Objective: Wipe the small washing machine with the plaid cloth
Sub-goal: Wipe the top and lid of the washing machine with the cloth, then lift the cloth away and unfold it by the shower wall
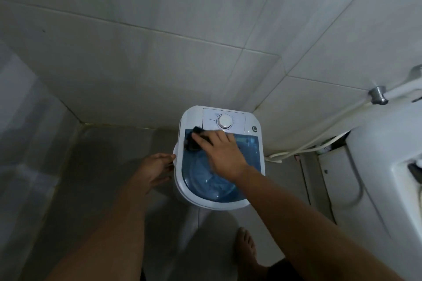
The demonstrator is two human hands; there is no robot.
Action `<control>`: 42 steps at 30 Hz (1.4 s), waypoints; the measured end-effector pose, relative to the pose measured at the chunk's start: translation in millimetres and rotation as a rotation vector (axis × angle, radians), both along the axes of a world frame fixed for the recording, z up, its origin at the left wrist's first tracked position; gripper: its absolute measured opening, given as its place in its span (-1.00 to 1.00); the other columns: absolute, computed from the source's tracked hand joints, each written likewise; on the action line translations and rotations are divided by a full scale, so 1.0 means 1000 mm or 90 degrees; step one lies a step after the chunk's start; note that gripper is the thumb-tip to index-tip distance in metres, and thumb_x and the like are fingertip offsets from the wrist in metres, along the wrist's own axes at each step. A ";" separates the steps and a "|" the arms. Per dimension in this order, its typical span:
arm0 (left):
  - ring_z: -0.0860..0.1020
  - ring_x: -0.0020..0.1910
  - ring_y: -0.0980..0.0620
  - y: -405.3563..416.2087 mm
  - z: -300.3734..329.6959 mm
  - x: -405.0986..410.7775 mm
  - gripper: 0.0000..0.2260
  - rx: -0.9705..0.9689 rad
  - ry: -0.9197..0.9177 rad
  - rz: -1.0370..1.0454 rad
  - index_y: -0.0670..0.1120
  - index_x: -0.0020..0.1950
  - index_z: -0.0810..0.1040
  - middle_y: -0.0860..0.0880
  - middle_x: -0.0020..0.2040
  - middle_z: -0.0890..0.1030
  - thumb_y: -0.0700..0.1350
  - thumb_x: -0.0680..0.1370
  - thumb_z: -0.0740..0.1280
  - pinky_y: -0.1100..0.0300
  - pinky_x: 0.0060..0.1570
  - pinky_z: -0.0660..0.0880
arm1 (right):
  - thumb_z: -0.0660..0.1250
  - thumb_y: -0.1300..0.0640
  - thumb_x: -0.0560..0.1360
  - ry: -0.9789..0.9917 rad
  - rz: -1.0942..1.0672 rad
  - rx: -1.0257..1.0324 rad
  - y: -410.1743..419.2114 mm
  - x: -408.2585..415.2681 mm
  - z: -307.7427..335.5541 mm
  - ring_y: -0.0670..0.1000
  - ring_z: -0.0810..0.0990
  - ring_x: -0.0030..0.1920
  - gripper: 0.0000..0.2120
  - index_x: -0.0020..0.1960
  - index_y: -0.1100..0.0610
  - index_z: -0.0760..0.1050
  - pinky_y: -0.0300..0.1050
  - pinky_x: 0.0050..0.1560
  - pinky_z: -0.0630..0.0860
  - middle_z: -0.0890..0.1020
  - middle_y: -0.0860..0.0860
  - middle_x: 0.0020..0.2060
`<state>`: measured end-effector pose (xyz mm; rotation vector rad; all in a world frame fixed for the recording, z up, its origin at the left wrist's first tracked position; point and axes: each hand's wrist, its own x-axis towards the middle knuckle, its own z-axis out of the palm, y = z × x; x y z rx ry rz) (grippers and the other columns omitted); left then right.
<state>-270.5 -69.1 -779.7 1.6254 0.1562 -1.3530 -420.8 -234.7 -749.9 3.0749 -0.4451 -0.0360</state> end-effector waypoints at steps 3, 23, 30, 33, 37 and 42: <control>0.65 0.08 -0.03 0.001 -0.002 0.000 -0.70 -0.002 0.005 0.006 -0.17 0.23 0.59 -0.11 0.12 0.70 -0.06 0.55 0.43 -0.05 0.28 0.50 | 0.33 0.22 0.43 -0.010 -0.146 0.015 -0.012 0.036 0.007 0.25 0.42 0.22 -0.27 0.58 0.01 0.23 0.19 0.14 0.35 0.44 0.16 0.34; 0.51 0.33 -0.15 0.042 0.090 -0.021 -0.42 -0.008 -0.061 0.099 -0.11 0.36 0.52 -0.14 0.36 0.56 0.28 0.64 0.03 -0.09 0.30 0.39 | 0.27 0.07 0.55 0.135 0.124 0.232 0.157 -0.116 0.021 0.12 0.47 0.30 -0.65 0.32 -0.15 0.49 0.00 0.33 0.45 0.46 -0.02 0.35; 0.57 0.23 -0.06 0.075 0.189 -0.067 -0.52 -0.083 -0.107 -0.132 -0.02 0.16 0.63 -0.04 0.25 0.64 0.33 0.53 0.25 -0.03 0.24 0.44 | 0.35 0.20 0.53 -0.187 -0.254 0.728 0.155 -0.145 0.146 -0.22 0.61 0.19 -0.53 0.13 -0.41 0.57 -0.23 0.32 0.46 0.68 -0.28 0.11; 0.58 0.21 0.00 0.079 0.233 -0.088 -0.43 -0.169 -0.115 -0.218 0.03 0.23 0.64 0.02 0.21 0.66 0.39 0.41 0.35 -0.02 0.25 0.47 | 0.38 0.22 0.54 -0.311 -0.303 0.874 0.145 -0.138 0.205 0.07 0.67 0.16 -0.66 0.24 -0.10 0.62 0.01 0.27 0.56 0.73 -0.01 0.10; 0.60 0.26 -0.08 0.078 0.291 -0.102 -0.50 -0.286 -0.160 -0.247 -0.09 0.22 0.64 -0.09 0.21 0.68 0.22 0.44 0.46 0.00 0.21 0.52 | 0.39 0.35 0.53 -0.453 -0.290 0.989 0.137 -0.131 0.263 0.18 0.71 0.08 -0.65 0.21 0.02 0.63 0.04 0.06 0.64 0.71 0.17 0.12; 0.64 0.02 -0.05 0.077 0.358 -0.104 -0.86 -0.355 -0.262 -0.221 -0.03 -0.17 0.55 -0.12 -0.05 0.65 -0.05 0.52 0.46 -0.04 0.17 0.59 | 0.46 0.33 0.49 -0.506 -0.252 0.977 0.129 -0.131 0.322 0.16 0.72 0.06 -0.59 0.27 0.02 0.58 -0.01 -0.01 0.65 0.70 0.12 0.14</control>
